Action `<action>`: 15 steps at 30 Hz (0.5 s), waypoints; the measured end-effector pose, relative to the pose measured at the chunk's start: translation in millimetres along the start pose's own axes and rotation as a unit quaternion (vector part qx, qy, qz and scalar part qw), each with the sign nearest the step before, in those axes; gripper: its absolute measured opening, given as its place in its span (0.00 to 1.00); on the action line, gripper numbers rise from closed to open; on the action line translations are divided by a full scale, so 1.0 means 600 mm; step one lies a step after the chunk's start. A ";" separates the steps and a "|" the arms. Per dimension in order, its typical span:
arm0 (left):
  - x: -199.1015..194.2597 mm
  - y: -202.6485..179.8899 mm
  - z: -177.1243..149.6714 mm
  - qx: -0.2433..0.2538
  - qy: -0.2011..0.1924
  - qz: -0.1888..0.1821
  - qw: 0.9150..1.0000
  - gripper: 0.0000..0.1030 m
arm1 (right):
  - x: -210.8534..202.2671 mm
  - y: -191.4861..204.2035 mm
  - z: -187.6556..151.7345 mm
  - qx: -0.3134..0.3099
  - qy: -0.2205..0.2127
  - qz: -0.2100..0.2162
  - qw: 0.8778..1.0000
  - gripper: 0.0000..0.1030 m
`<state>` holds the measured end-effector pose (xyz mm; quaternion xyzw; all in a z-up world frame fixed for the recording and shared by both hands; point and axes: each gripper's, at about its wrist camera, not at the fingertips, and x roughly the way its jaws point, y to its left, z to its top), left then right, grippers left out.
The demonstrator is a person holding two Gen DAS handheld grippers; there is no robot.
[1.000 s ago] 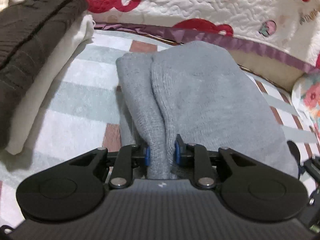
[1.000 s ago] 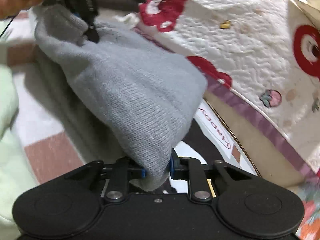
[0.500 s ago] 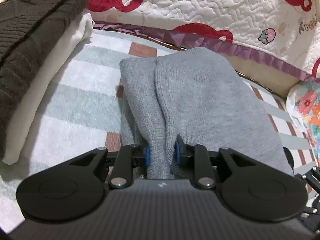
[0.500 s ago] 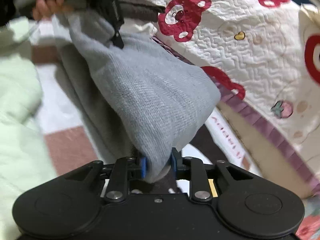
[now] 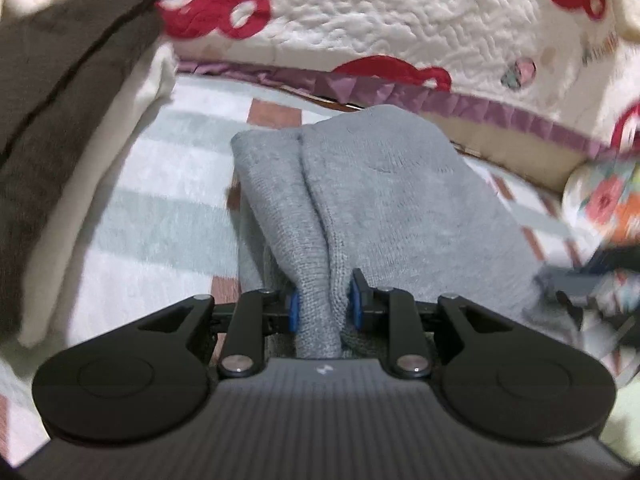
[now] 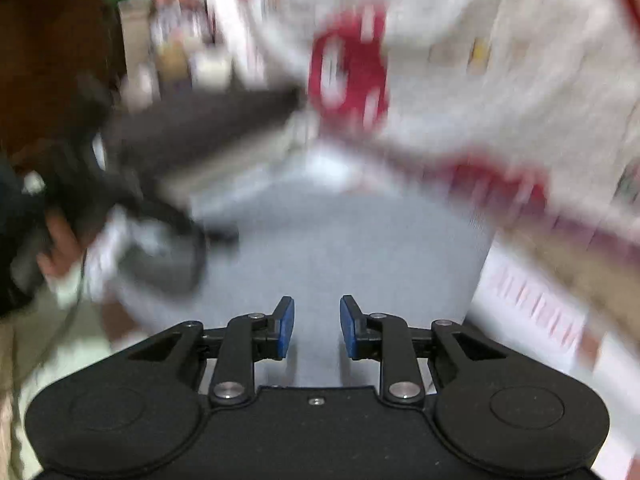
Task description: Fold clothes
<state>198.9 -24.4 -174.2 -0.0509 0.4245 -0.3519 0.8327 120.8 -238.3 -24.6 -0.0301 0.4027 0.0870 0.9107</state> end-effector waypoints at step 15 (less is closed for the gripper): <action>-0.028 -0.018 0.001 0.010 -0.034 -0.033 0.999 0.27 | 0.010 0.028 -0.136 0.047 -0.003 -0.031 0.998 0.28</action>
